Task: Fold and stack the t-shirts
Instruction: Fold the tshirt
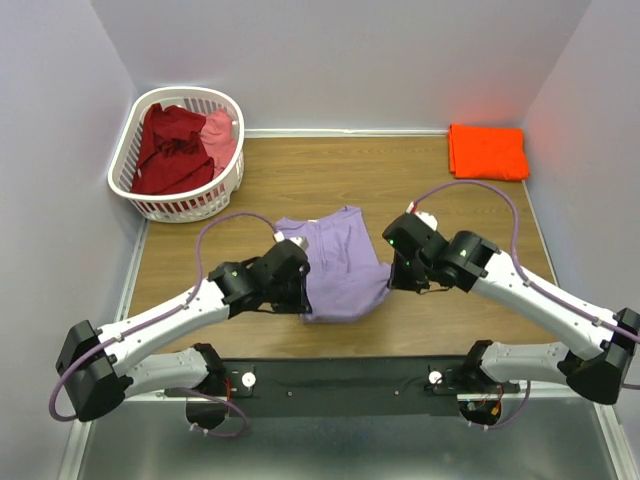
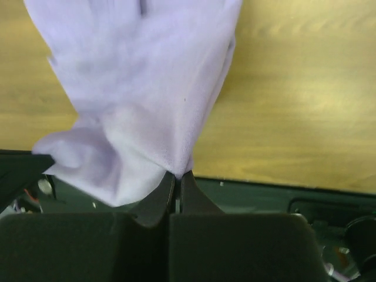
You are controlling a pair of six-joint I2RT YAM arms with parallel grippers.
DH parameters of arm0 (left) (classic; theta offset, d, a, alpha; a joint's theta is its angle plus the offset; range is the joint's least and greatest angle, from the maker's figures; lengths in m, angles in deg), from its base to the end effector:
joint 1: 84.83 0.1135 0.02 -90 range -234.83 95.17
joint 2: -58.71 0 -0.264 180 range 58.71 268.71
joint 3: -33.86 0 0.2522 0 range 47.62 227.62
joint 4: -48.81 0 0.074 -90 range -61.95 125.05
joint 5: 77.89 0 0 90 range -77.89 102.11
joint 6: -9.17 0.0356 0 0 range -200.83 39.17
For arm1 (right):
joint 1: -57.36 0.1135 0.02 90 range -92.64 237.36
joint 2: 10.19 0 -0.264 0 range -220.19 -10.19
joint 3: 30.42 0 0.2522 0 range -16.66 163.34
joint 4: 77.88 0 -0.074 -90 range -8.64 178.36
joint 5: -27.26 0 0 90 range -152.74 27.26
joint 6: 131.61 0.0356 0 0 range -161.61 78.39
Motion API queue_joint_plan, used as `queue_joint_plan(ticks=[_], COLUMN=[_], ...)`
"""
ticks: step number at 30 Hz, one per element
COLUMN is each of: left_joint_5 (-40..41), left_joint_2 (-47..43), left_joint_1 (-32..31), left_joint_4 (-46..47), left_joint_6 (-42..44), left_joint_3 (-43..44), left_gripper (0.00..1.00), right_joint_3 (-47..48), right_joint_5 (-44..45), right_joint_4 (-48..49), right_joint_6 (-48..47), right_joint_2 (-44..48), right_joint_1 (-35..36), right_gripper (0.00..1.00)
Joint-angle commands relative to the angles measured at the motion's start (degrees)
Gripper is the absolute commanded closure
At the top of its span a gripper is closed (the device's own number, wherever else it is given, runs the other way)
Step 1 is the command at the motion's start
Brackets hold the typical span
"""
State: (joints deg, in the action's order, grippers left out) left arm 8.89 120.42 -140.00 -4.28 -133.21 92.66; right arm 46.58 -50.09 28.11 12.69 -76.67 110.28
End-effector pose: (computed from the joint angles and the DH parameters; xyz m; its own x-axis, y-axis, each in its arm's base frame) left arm 0.1172 -0.1719 0.2423 -0.9524 -0.0159 -0.3045 0.1362 0.8714 -0.4713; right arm 0.1335 0.1637 0.3043 -0.8991 0.1245 -0.4196 0.0183 0.9686 0.2481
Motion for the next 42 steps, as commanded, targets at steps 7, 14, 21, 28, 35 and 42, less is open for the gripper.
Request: queue_joint_plan(ticks=[7, 14, 21, 28, 35, 42], left_joint_5=[2.0, 1.1, -1.1, -2.9, -3.5, -3.9], left_joint_2=[-0.5, 0.4, 3.4, 8.0, 13.9, 21.8], left_joint_1=[11.6, 18.7, 24.8, 29.9, 34.3, 37.7], left_joint_4=[-0.1, 1.4, 3.9, 6.7, 9.3, 12.0], left_joint_6=[11.2, 16.4, 21.5, 25.2, 28.7, 31.4], left_joint_3=[5.8, 9.2, 10.3, 11.5, 13.7, 16.7], left_gripper=[1.00, 1.00, 1.00, 1.00, 1.00, 1.00], right_joint_3=[15.2, 24.5, 31.5, 37.6, 42.9, 48.5], right_joint_5=[4.2, 2.1, -0.2, -2.4, -4.6, -8.0], right_joint_4=[-3.7, -3.2, -1.5, 0.2, 1.6, 3.0], right_joint_6=[-14.1, -20.5, -25.6, -28.6, -31.0, -32.9], right_joint_2=[-10.0, -16.8, -24.3, -32.0, -39.4, -47.9], right_joint_1=[-8.5, -12.6, -16.6, -19.3, -22.6, -25.9], right_gripper=[0.99, 0.99, 0.99, 0.99, 0.99, 0.99])
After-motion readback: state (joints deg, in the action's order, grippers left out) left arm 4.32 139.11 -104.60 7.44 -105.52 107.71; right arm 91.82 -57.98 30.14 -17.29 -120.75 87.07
